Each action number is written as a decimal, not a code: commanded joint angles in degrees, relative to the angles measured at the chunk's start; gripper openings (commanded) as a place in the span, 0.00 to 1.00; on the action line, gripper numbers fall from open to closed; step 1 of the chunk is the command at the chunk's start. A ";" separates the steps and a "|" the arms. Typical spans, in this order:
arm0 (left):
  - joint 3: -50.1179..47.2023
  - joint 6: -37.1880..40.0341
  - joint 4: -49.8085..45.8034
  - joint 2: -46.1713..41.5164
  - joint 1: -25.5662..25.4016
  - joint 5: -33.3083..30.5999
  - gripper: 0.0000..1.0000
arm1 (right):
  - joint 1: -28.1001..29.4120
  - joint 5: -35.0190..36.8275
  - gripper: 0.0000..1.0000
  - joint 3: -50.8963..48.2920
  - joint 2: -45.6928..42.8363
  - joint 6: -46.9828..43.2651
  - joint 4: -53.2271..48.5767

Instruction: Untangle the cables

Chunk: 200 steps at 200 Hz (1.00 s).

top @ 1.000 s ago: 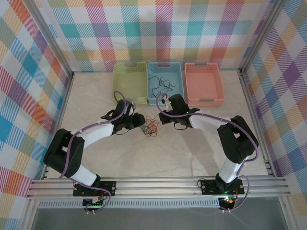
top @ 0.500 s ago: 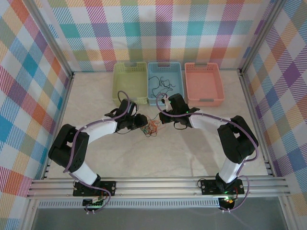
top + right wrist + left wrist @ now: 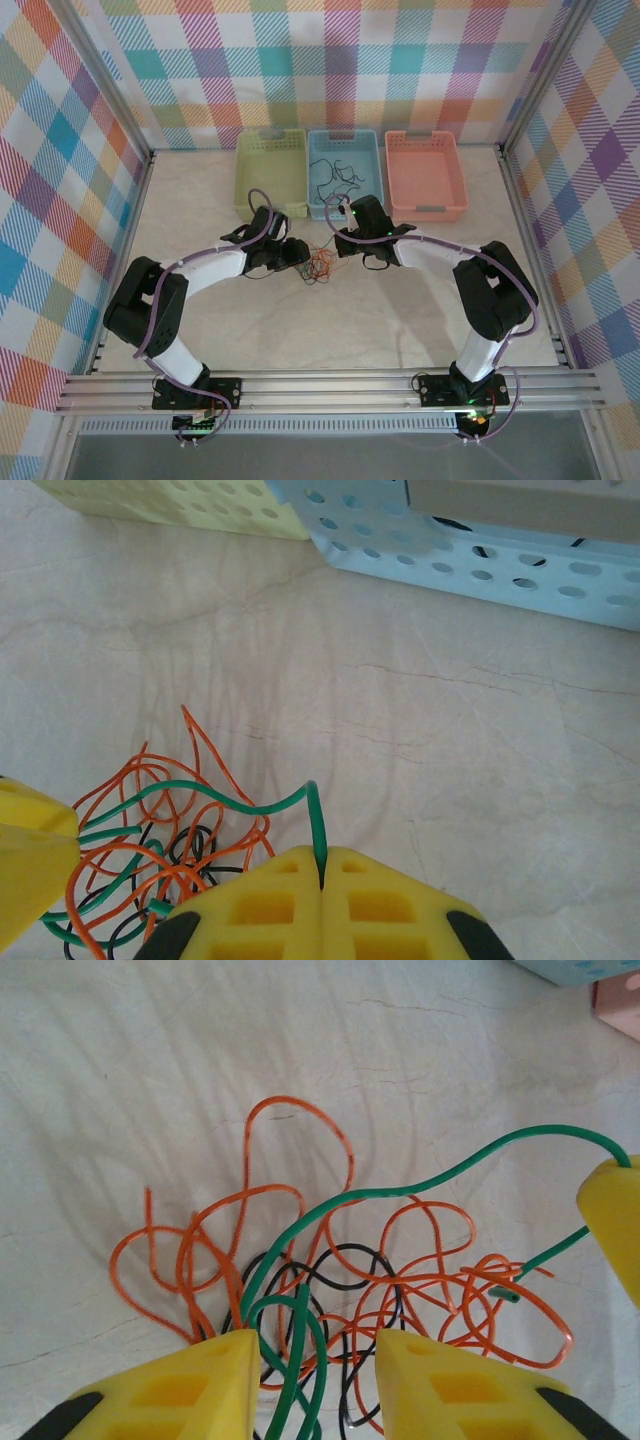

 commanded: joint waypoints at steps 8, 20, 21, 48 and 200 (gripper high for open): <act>1.60 0.38 -2.02 1.06 -1.13 1.39 0.36 | 0.29 1.24 0.00 1.28 0.17 -0.12 -0.80; 2.00 0.40 -2.20 1.68 -1.15 1.73 0.35 | 0.29 1.29 0.00 1.39 0.22 -0.14 -0.87; 1.99 0.44 -2.21 1.72 -1.15 1.78 0.35 | 0.29 1.29 0.00 1.37 0.23 -0.13 -0.87; 2.05 0.33 -2.03 1.94 -1.33 2.31 0.31 | 0.29 1.35 0.00 1.36 0.30 -0.12 -0.90; 0.54 0.57 -2.12 -1.49 -1.33 -2.22 0.00 | 0.29 4.37 0.00 1.54 0.23 0.36 -2.01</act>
